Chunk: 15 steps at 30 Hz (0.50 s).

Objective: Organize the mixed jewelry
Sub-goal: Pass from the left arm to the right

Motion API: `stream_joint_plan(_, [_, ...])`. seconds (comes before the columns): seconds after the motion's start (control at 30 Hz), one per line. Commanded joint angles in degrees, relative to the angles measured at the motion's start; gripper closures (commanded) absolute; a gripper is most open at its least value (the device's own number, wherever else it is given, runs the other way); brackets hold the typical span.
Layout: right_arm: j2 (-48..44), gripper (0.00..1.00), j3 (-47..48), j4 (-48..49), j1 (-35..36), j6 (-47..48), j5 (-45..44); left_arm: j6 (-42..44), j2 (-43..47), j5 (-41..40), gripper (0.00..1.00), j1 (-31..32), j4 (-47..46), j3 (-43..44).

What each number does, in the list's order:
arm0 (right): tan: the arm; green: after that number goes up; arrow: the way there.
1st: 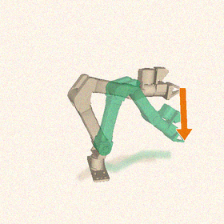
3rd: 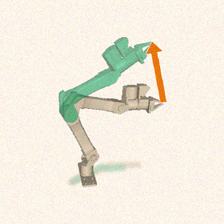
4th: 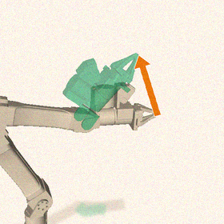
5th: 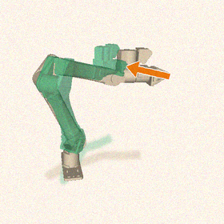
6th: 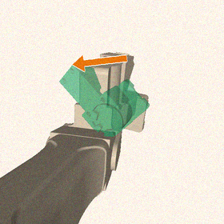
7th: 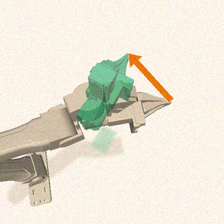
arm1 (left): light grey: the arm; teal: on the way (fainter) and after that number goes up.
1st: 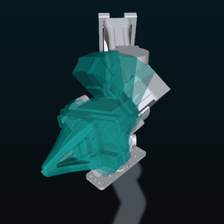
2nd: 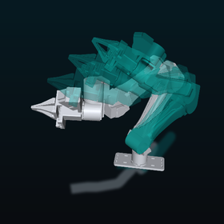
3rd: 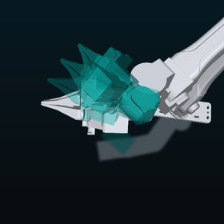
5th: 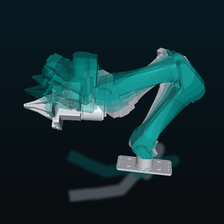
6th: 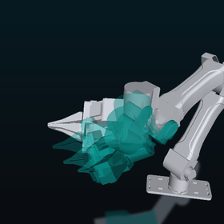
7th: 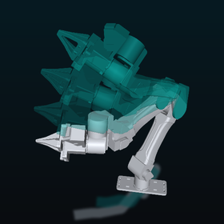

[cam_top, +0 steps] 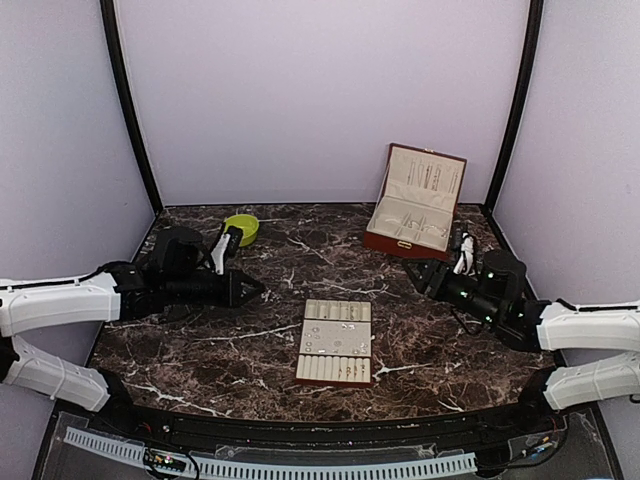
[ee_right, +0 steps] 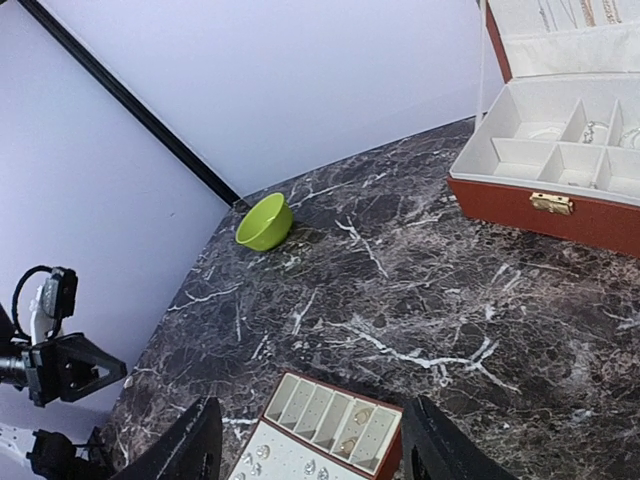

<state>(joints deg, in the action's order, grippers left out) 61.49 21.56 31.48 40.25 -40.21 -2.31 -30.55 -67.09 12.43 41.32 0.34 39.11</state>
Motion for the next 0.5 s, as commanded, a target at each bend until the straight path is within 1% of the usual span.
stream_joint_plan(0.0, [-3.0,0.36,-1.1,6.3,-0.3,-0.6,5.8,-1.3,-3.9,0.2,1.0,1.0,-23.3,0.8])
stream_joint_plan(0.13, [-3.7,0.33,0.0,10.8,-0.3,-0.5,13.7,-4.5,-8.3,0.7,1.0,2.4,-35.8,1.8])
stream_joint_plan(0.2, [-2.9,0.31,1.4,13.3,-0.2,-0.4,18.8,-6.3,-10.6,1.2,1.0,3.2,-40.3,3.6])
stream_joint_plan(0.33, [1.3,0.29,5.4,17.6,0.0,-0.7,26.4,-10.2,-14.8,2.9,1.0,4.6,-45.7,6.4])
stream_joint_plan(0.47, [6.3,0.31,9.7,19.0,1.6,1.4,29.3,-15.5,-17.8,4.5,1.0,6.1,-52.5,6.7])
